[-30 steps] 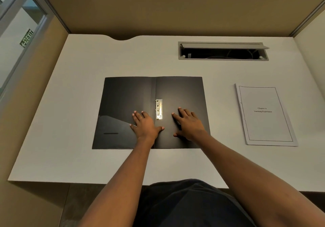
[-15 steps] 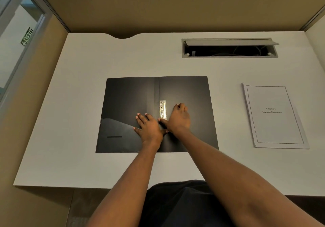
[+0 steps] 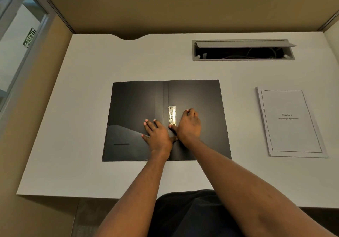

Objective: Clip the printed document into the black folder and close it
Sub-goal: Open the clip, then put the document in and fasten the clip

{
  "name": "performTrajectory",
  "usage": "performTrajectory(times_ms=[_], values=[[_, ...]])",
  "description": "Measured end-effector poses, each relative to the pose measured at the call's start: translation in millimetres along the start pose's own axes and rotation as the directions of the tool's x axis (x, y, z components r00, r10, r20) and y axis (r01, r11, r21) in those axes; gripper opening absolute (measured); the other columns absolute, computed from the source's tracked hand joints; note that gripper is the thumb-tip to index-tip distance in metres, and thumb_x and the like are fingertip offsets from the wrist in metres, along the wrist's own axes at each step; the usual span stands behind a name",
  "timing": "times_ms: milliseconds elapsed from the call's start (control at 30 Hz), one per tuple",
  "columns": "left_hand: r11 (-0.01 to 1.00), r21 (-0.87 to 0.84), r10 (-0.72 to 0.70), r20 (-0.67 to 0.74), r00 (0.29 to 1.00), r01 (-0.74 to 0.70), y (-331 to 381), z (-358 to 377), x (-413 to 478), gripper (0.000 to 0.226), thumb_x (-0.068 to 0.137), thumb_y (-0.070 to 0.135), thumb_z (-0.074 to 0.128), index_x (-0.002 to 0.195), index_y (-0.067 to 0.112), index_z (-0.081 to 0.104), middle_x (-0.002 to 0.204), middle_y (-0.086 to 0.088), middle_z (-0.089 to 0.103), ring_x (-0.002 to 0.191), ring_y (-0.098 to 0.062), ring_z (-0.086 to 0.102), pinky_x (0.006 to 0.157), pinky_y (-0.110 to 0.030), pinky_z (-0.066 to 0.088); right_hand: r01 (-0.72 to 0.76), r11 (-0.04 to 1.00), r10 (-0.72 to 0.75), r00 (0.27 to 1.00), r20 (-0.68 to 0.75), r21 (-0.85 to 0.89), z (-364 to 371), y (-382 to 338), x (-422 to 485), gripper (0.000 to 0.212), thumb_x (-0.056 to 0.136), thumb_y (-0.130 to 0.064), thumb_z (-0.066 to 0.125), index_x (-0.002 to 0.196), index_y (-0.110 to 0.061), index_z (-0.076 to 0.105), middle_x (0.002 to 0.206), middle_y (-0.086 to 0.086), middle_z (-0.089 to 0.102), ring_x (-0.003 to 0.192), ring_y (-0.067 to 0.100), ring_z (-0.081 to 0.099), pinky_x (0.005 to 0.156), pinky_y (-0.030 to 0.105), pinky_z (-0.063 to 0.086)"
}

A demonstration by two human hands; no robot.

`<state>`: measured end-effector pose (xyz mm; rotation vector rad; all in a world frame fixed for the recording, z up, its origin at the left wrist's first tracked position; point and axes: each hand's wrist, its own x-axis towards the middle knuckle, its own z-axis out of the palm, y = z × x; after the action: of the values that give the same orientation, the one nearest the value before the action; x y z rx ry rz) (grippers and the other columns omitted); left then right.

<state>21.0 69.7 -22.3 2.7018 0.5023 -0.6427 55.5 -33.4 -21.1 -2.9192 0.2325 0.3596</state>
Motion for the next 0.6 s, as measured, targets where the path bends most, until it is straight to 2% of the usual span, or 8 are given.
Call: performTrajectory(times_ms=[233,333,433,533,600], values=[[1.000,0.008,-0.009,0.011,1.000,0.009,2,-1,-1,0.123,0.076,0.060,0.077,0.161,0.005,0.006,0.169,-0.024,-0.003,0.157,-0.042,-0.004,0.121,-0.065,0.014,0.032,0.999,-0.033,0.999,0.038,0.030,-6,6,4,0.096,0.081,-0.072,0.062,0.145,-0.003,0.041,0.141,0.014,0.043,0.128,0.027,0.044,0.100,0.036,0.048],[1.000,0.001,-0.010,0.020,1.000,0.010,2,-2,-1,0.124,0.076,0.059,0.078,0.161,0.005,0.006,0.169,-0.024,-0.004,0.157,-0.042,-0.005,0.121,-0.065,0.013,0.053,0.995,-0.055,0.998,0.024,0.084,-9,9,3,0.082,0.083,-0.070,0.061,0.138,-0.009,0.049,0.138,0.012,0.046,0.125,0.027,0.046,0.097,0.037,0.049],[1.000,0.004,-0.014,0.015,1.000,0.014,3,-2,0,0.125,0.076,0.060,0.078,0.161,0.005,0.006,0.169,-0.024,-0.004,0.157,-0.042,-0.005,0.121,-0.065,0.014,0.110,0.959,-0.099,0.994,-0.057,0.260,-8,12,-1,0.064,0.086,-0.063,0.064,0.132,-0.018,0.057,0.130,0.007,0.053,0.117,0.024,0.053,0.095,0.039,0.051],[1.000,0.011,-0.015,-0.001,1.000,0.015,2,0,0,0.126,0.075,0.061,0.079,0.161,0.004,0.007,0.169,-0.025,-0.003,0.157,-0.042,-0.004,0.121,-0.065,0.015,0.173,0.862,-0.110,0.982,-0.157,0.476,-6,13,-1,0.042,0.088,-0.051,0.068,0.118,-0.023,0.067,0.115,-0.001,0.063,0.101,0.018,0.063,0.087,0.040,0.054],[1.000,0.022,-0.015,-0.004,1.000,0.015,3,0,-1,0.126,0.075,0.063,0.078,0.161,0.005,0.007,0.169,-0.025,-0.003,0.157,-0.042,-0.004,0.120,-0.065,0.016,0.156,0.771,-0.090,0.986,-0.137,0.618,-9,11,4,0.028,0.090,-0.045,0.068,0.108,-0.024,0.069,0.102,-0.004,0.067,0.088,0.015,0.066,0.078,0.044,0.057]])
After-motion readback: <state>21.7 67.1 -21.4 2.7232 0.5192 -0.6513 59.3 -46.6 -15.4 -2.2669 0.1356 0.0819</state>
